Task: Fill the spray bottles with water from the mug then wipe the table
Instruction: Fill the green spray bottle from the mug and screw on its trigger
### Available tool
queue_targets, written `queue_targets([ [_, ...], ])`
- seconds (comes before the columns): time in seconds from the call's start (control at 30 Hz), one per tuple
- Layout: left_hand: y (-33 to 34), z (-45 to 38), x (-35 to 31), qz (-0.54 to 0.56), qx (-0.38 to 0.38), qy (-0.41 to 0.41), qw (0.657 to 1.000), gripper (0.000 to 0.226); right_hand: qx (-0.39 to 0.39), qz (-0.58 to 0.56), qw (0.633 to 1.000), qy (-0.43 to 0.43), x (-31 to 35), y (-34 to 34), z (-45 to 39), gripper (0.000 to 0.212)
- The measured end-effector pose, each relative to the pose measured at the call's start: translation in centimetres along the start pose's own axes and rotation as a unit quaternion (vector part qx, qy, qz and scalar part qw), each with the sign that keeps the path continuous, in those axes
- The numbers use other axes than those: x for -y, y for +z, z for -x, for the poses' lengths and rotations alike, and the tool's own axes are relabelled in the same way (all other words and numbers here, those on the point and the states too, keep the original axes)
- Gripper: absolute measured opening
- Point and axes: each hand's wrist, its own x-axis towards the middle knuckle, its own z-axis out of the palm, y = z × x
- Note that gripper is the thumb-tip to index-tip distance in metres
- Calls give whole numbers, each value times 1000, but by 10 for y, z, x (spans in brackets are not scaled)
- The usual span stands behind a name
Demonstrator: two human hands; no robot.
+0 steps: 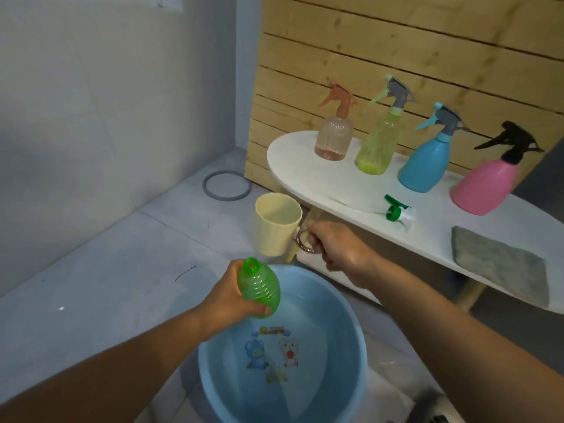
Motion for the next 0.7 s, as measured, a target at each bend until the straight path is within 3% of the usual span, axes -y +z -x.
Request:
queue_targets([
  [0.17,11,-4,40,-1,-30,-11,999,87,19,13,996,89,-78,25,-17,28],
  [0.37,18,-16,65,-31,-31,-3,999,85,15,164,980,111,-179,50,-36,40],
  [0.47,19,-20,74,-42,-36,-3,998,83,42,302,947,99,-214,62,-36,42],
  [0.57,22,-24,79,-33,-37,-15,999,82,82,443,892,45,-234,71,-34,24],
  [0.7,23,-27,87,-35,-38,-22,998,84,86,525,846,35,-240,79,-37,33],
])
